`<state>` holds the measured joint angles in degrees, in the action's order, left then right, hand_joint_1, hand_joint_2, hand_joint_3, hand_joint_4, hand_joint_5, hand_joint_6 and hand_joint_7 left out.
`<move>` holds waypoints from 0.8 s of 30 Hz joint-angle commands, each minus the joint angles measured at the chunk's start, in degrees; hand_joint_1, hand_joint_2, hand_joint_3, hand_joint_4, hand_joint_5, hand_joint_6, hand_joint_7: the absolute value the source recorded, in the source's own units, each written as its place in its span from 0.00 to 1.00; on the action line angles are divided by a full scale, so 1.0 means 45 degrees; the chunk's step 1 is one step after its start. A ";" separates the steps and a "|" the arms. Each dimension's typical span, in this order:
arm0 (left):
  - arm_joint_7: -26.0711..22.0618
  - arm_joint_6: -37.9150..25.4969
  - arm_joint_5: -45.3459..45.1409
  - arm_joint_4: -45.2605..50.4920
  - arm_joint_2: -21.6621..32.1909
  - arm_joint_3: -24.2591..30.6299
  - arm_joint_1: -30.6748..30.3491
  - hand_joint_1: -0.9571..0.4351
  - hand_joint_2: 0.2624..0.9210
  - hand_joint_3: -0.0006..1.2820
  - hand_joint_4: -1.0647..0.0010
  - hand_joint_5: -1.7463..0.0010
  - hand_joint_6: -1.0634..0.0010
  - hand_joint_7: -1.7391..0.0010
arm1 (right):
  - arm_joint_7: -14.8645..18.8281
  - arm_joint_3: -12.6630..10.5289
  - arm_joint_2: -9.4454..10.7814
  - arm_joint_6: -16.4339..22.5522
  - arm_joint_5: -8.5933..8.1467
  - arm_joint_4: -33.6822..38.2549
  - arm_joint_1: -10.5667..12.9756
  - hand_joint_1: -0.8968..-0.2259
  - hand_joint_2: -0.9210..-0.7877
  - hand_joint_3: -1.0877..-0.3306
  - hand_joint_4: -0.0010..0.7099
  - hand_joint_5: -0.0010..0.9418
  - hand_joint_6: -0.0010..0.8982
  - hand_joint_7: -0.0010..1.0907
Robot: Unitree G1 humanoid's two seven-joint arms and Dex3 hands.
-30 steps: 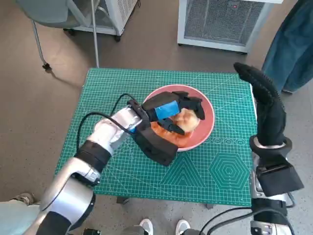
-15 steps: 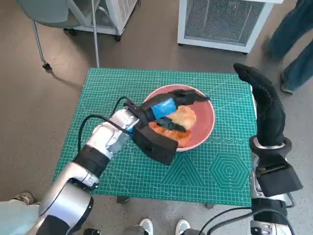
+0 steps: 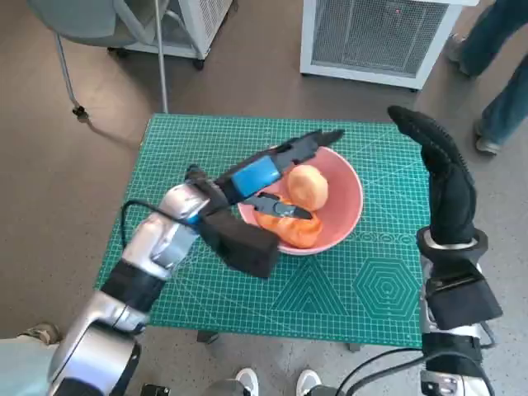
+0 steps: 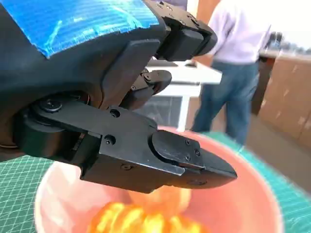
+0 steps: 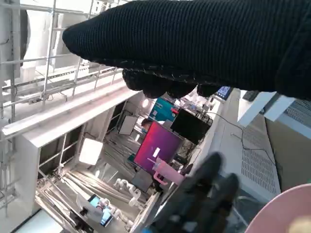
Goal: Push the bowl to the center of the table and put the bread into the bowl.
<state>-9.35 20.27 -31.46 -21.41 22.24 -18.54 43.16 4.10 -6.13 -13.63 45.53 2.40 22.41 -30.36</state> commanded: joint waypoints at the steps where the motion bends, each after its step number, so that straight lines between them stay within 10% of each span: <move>1: -0.0083 0.0555 0.1761 0.0929 0.0200 0.1247 -0.0778 0.66 0.80 0.00 1.00 1.00 0.92 0.97 | 0.0056 0.0127 -0.0009 -0.0226 0.0050 0.0014 -0.0109 0.37 0.00 0.28 0.29 0.00 0.00 0.53; 15: 0.0147 0.5067 0.7328 -0.1748 -0.1311 0.4233 -0.1945 0.53 0.92 0.02 1.00 1.00 0.94 0.98 | 0.0290 0.0677 0.0103 -0.0893 0.0013 -0.0775 -0.0724 0.37 0.00 0.27 0.29 0.00 0.00 0.52; 24: 0.0066 0.5876 0.7235 -0.2116 -0.1475 0.4510 -0.2253 0.51 0.96 0.02 1.00 1.00 0.95 0.99 | 0.0361 0.0838 0.0220 -0.0570 0.0007 -0.0243 -0.0885 0.37 0.00 0.28 0.29 0.00 0.00 0.54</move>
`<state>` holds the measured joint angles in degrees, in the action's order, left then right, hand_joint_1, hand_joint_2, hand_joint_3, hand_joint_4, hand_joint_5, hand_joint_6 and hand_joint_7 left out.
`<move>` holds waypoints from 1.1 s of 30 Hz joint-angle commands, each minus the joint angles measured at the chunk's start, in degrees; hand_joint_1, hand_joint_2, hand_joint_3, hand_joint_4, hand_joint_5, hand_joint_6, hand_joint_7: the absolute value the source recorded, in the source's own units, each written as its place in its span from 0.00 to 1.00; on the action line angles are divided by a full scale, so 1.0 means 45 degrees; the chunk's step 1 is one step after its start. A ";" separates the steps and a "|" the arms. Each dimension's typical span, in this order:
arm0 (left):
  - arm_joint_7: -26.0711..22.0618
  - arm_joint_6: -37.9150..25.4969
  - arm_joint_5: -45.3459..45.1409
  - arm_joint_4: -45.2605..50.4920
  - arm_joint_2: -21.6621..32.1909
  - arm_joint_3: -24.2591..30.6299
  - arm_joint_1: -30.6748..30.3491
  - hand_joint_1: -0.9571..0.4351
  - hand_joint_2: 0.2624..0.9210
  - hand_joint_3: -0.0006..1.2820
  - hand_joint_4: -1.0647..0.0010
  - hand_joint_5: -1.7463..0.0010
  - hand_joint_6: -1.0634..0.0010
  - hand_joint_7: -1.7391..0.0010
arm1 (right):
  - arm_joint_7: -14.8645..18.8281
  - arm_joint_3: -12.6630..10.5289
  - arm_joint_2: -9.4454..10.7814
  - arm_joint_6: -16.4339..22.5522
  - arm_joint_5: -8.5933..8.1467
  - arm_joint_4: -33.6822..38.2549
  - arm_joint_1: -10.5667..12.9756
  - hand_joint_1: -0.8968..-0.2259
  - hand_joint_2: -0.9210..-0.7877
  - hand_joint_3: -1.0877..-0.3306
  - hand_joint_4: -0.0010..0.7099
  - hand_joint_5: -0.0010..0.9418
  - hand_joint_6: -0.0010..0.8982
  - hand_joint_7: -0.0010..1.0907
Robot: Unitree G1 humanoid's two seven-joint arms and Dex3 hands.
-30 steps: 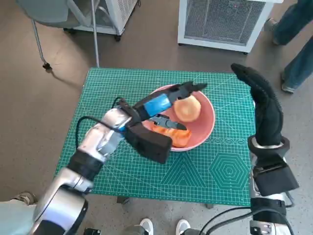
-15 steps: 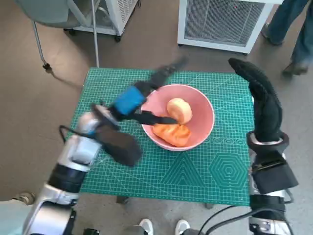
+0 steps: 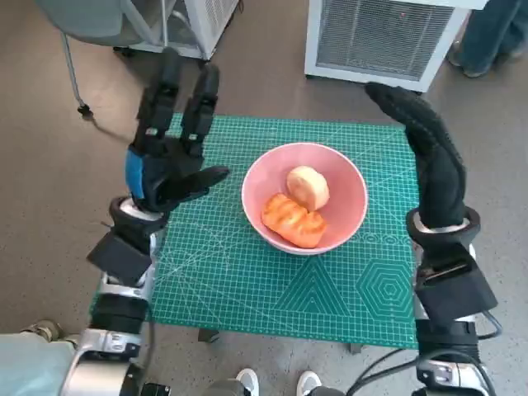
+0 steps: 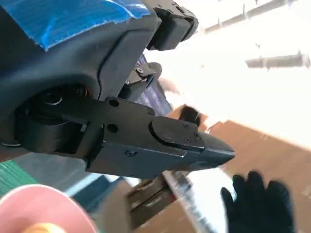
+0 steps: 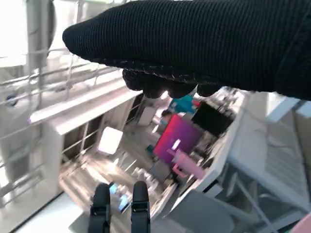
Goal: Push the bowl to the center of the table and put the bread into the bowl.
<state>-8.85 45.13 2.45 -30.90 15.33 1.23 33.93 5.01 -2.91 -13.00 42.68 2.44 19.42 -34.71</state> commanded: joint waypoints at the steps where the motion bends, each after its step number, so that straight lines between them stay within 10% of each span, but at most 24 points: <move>1: -0.0034 0.0341 -0.0455 0.0089 0.0134 0.0099 -0.0272 0.50 0.96 0.02 1.00 1.00 0.96 0.99 | 0.0139 0.0136 0.0090 0.0099 0.0038 0.0472 0.0071 0.37 0.00 0.29 0.29 0.00 0.00 0.54; 19: 0.0229 0.0144 -0.1651 0.0773 0.0306 0.0101 -0.0924 0.45 1.00 0.01 1.00 1.00 0.90 0.98 | -0.0025 0.0211 0.0122 -0.0355 0.0208 0.0082 -0.0037 0.36 0.00 0.30 0.29 0.00 0.00 0.54; 33: 0.3666 0.0455 -0.6729 0.1034 0.1128 -0.0269 -0.0977 0.39 1.00 0.05 0.97 0.99 0.83 0.97 | -0.0091 0.0209 0.0155 -0.0186 0.0391 0.0543 -0.0017 0.39 0.00 0.30 0.30 0.00 0.00 0.54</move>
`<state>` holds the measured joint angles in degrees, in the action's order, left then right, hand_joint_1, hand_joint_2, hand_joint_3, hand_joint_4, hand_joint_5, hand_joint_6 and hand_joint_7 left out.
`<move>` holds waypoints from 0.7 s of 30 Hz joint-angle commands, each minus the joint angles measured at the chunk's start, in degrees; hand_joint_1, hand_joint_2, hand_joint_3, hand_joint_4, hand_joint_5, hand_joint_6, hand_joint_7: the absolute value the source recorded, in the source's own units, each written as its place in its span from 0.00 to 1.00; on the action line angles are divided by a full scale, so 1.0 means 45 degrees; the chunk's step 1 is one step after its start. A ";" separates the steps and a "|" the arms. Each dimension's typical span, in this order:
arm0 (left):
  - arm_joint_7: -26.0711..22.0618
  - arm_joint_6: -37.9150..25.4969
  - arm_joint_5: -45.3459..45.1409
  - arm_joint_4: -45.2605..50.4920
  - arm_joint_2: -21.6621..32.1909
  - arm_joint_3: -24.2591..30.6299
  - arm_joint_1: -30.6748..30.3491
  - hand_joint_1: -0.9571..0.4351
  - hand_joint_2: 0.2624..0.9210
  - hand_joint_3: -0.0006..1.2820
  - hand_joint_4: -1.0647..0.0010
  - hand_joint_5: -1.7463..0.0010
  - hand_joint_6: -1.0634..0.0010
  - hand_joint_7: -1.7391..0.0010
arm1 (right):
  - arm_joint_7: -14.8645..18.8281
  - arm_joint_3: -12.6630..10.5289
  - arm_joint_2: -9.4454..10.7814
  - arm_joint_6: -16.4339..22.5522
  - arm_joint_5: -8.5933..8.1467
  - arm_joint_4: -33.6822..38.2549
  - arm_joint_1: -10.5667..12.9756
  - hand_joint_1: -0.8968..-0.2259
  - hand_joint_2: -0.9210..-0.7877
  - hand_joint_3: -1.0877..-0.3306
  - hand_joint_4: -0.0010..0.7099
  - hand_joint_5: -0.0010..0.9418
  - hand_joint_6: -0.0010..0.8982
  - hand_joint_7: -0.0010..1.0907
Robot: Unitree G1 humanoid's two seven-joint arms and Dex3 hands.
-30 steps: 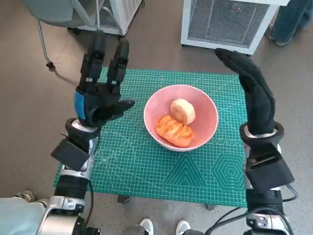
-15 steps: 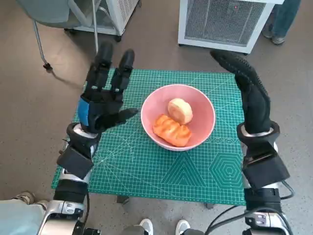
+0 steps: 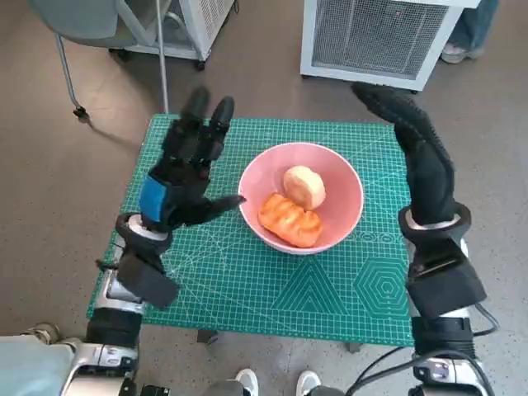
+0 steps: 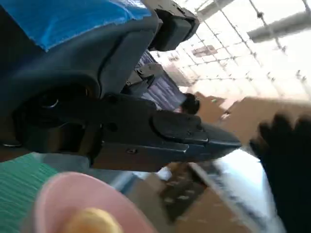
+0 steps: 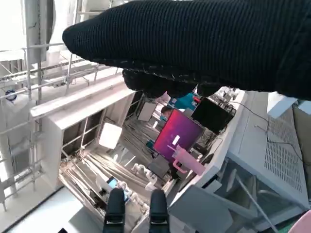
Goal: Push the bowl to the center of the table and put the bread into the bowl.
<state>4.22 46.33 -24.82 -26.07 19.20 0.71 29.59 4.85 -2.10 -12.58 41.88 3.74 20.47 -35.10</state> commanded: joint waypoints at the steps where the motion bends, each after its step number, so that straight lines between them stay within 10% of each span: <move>1: 0.0774 0.0209 -0.0596 -0.0136 0.0240 -0.0201 0.0010 0.39 1.00 0.05 0.97 0.99 0.83 0.97 | -0.0062 0.0021 0.0061 -0.0008 0.0108 0.0319 0.0078 0.39 0.00 0.30 0.30 0.00 0.00 0.54; 21: 0.1847 0.0290 -0.0531 -0.1105 -0.0022 -0.0733 0.0545 0.40 1.00 0.05 0.95 0.99 0.81 0.97 | -0.0079 -0.0156 -0.0039 0.0537 -0.0025 0.1271 -0.0237 0.41 0.00 0.29 0.30 0.00 0.00 0.54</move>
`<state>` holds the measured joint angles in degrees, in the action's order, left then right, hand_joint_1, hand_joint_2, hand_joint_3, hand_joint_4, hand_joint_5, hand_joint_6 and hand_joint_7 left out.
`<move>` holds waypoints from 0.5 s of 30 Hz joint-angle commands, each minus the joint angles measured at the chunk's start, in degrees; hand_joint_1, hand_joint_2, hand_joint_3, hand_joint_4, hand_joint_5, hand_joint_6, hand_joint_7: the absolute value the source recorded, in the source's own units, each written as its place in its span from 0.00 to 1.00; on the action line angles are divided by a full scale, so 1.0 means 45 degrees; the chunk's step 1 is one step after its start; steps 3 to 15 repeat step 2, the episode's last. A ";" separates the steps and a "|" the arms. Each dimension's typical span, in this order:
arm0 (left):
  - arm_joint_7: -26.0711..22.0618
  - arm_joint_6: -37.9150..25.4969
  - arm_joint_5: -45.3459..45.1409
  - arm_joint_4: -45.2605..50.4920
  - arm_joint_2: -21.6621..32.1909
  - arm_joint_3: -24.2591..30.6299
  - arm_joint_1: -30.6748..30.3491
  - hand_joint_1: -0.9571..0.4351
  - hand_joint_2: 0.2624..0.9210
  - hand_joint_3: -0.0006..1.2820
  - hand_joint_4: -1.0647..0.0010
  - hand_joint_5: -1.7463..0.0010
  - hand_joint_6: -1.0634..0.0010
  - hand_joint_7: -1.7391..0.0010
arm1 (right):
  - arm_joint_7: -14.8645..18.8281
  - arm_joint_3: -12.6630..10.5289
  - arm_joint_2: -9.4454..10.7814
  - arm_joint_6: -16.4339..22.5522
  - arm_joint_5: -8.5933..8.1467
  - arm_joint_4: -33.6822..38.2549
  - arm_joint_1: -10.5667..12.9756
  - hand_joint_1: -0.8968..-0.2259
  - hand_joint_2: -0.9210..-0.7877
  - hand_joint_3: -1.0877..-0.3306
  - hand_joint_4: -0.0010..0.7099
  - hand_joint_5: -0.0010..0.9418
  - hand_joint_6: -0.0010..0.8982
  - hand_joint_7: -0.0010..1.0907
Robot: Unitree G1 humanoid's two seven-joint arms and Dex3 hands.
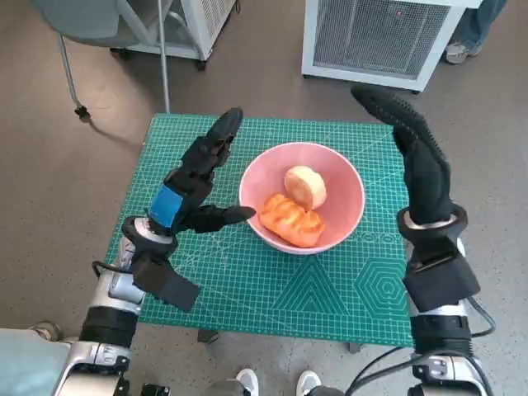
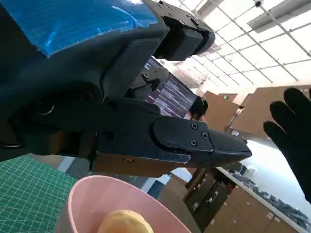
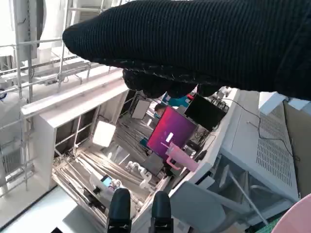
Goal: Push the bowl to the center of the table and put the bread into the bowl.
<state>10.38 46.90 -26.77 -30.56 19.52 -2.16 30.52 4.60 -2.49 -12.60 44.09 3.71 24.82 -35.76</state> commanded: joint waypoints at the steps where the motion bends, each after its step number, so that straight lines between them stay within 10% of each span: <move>1: 0.0533 0.0159 -0.0097 -0.0116 -0.0087 -0.0114 0.0355 0.40 1.00 0.05 0.95 0.99 0.80 0.97 | -0.0021 -0.0070 -0.0041 0.0058 -0.0017 0.0327 -0.0108 0.41 0.00 0.29 0.30 0.00 0.00 0.54; 15: 0.0597 0.0150 -0.0099 -0.0132 -0.0086 -0.0132 0.0378 0.39 1.00 0.05 0.94 0.99 0.80 0.97 | -0.0007 -0.0075 -0.0059 0.0075 -0.0019 0.0360 -0.0132 0.42 0.00 0.29 0.30 0.00 0.00 0.54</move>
